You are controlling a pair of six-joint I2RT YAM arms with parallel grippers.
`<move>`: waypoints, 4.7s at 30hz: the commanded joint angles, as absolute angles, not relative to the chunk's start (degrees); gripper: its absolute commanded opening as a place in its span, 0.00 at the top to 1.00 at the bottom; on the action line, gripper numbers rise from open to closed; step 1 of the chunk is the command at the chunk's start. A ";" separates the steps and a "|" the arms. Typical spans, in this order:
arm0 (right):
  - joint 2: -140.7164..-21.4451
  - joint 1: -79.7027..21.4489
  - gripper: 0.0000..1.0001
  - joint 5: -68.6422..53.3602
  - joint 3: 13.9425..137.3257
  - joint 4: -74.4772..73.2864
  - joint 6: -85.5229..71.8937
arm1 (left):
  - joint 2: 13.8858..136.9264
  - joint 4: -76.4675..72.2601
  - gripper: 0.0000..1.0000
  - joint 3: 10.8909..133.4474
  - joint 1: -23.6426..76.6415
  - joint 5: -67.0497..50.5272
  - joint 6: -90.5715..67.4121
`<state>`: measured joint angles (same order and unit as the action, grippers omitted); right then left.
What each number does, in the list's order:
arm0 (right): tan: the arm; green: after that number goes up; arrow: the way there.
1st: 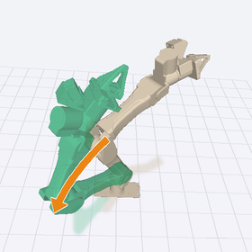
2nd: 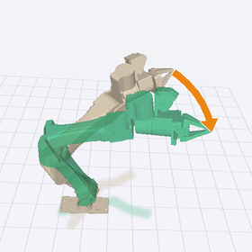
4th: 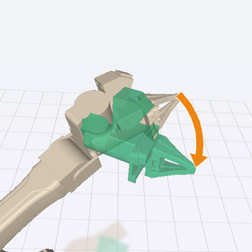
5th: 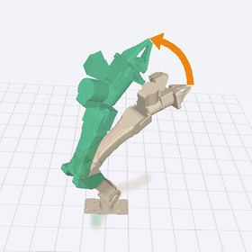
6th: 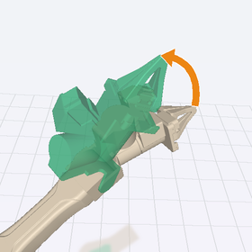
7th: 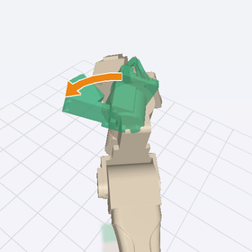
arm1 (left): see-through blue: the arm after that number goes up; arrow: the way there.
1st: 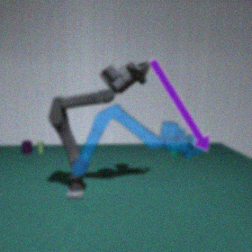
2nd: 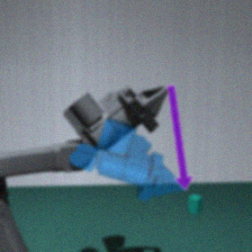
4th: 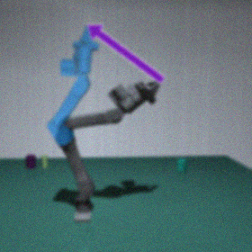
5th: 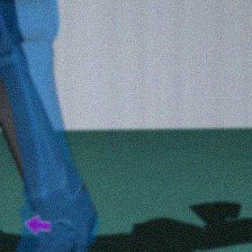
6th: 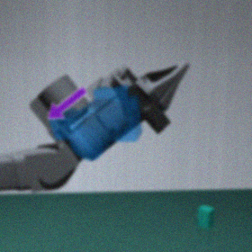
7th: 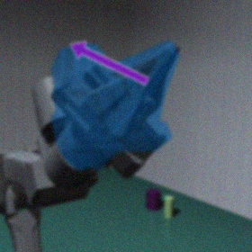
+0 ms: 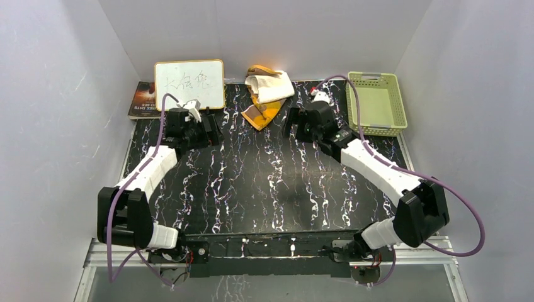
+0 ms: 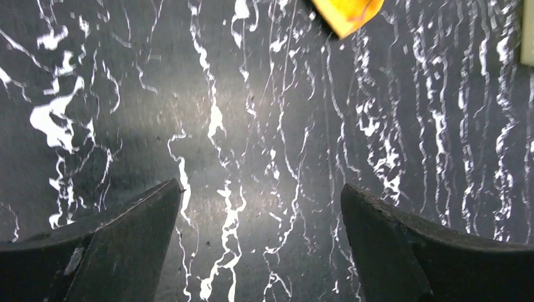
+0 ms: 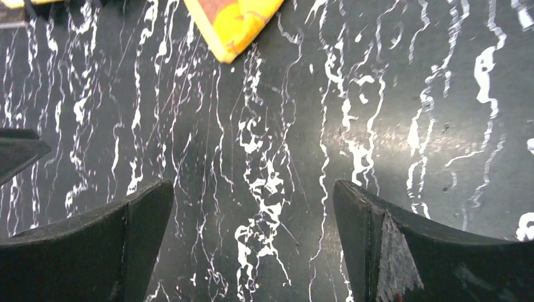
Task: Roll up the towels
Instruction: Pick up the towel at the corner of the board, then flatten out the towel at the center of the board.
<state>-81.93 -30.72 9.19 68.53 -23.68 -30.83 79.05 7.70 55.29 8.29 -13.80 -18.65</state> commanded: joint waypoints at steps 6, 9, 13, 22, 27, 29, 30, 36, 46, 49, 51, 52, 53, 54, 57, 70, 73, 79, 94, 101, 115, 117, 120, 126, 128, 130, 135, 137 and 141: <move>-77.12 -30.40 0.02 4.48 66.54 -7.80 -20.88 | 67.42 14.87 0.02 61.88 7.91 -15.72 -12.28; -75.86 -29.07 0.02 7.77 62.95 -4.61 -23.12 | 63.08 15.71 0.02 58.81 7.87 -21.18 -12.93; -84.45 -27.20 0.02 -0.05 70.20 -5.72 -19.31 | 62.38 17.41 0.02 54.61 7.82 -29.51 -16.82; -121.75 -27.20 0.03 2.10 113.28 -28.01 -10.72 | 58.67 20.07 0.02 55.43 7.82 -28.95 -17.03; -134.53 -27.29 0.04 2.94 126.24 -25.01 -7.05 | 58.52 27.14 0.02 57.73 7.82 -27.72 -12.39; -137.67 -27.30 0.04 3.69 127.32 -20.94 -5.86 | 57.14 28.56 0.02 56.67 7.78 -27.18 -11.32; -138.93 -27.31 0.04 3.99 127.35 -18.90 -5.40 | 56.44 29.07 0.02 55.97 7.82 -26.92 -10.92; -145.54 -27.31 0.07 5.69 129.49 -12.17 -5.68 | 52.79 32.36 0.02 52.75 7.82 -24.93 -9.75; -149.60 -27.29 0.09 11.11 129.23 -1.43 -8.34 | 55.63 34.22 0.02 55.81 7.82 -25.13 -6.13; -148.77 -27.31 0.08 10.93 126.67 4.61 -8.56 | 55.99 34.26 0.02 56.21 7.82 -25.32 -5.91; -149.08 -27.30 0.07 10.47 126.81 8.04 -8.61 | 55.87 34.01 0.02 55.73 7.82 -25.39 -5.89; -149.95 -27.24 0.06 10.34 128.36 8.46 -8.72 | 55.82 33.95 0.02 55.44 7.80 -25.39 -5.81; -151.31 -27.14 0.06 10.16 130.70 7.75 -9.06 | 55.81 33.91 0.01 55.09 7.80 -25.40 -5.81; -152.83 -26.85 0.06 9.86 133.19 7.12 -9.75 | 55.85 34.00 0.02 54.72 7.82 -25.39 -5.75; -155.93 -25.79 0.07 8.07 137.48 6.43 -12.18 | 55.80 33.86 0.02 53.43 7.82 -25.12 -5.47; -159.94 -24.88 0.48 6.95 141.07 3.03 -8.50 | 60.08 31.53 0.02 54.05 7.82 -25.70 -5.87; -156.92 -24.70 0.97 6.92 139.02 2.46 -8.67 | 60.10 31.62 0.01 55.05 7.78 -25.44 -5.88; -142.03 -24.68 1.00 5.24 133.58 5.78 -6.06 | 57.72 29.66 0.02 58.89 7.80 -20.80 -8.18; -87.41 -36.08 1.00 -9.21 102.48 -2.63 -6.85 | 49.59 25.15 0.02 66.82 7.56 -8.97 -16.01; -68.82 -32.86 0.93 3.46 69.05 -8.71 -12.60 | 50.30 26.83 0.02 65.92 7.55 -10.46 -17.50; -62.52 -29.63 0.04 11.29 53.21 -27.43 -18.95 | 55.22 18.98 0.05 53.70 26.15 -24.40 -22.72; -62.59 -28.78 0.04 11.38 54.58 -28.60 -18.53 | 56.02 16.02 0.09 50.78 32.75 -20.27 -24.85; -63.79 -27.66 0.04 9.31 55.29 -30.58 -18.35 | 59.49 8.87 0.13 46.53 42.90 -16.33 -30.69; -61.48 -26.23 0.04 12.23 52.80 -32.87 -21.08 | 72.06 4.29 0.11 48.73 55.68 0.68 -40.43; -59.79 -25.51 0.04 13.06 52.14 -33.06 -21.62 | 74.67 3.34 0.10 49.40 56.12 4.35 -44.19; -58.55 -24.88 0.04 14.18 51.86 -33.91 -22.00 | 76.99 2.91 0.10 50.26 56.22 7.93 -47.30; -56.42 -23.83 0.04 14.82 50.94 -35.16 -21.72 | 85.30 1.98 0.08 54.61 56.37 11.78 -49.22; -55.77 -23.59 0.04 14.53 50.82 -35.53 -21.70 | 88.78 0.86 0.08 55.54 56.33 10.73 -48.72; -54.46 -23.33 0.04 13.78 50.71 -35.64 -21.49 | 94.16 0.18 0.15 55.42 56.36 8.62 -49.62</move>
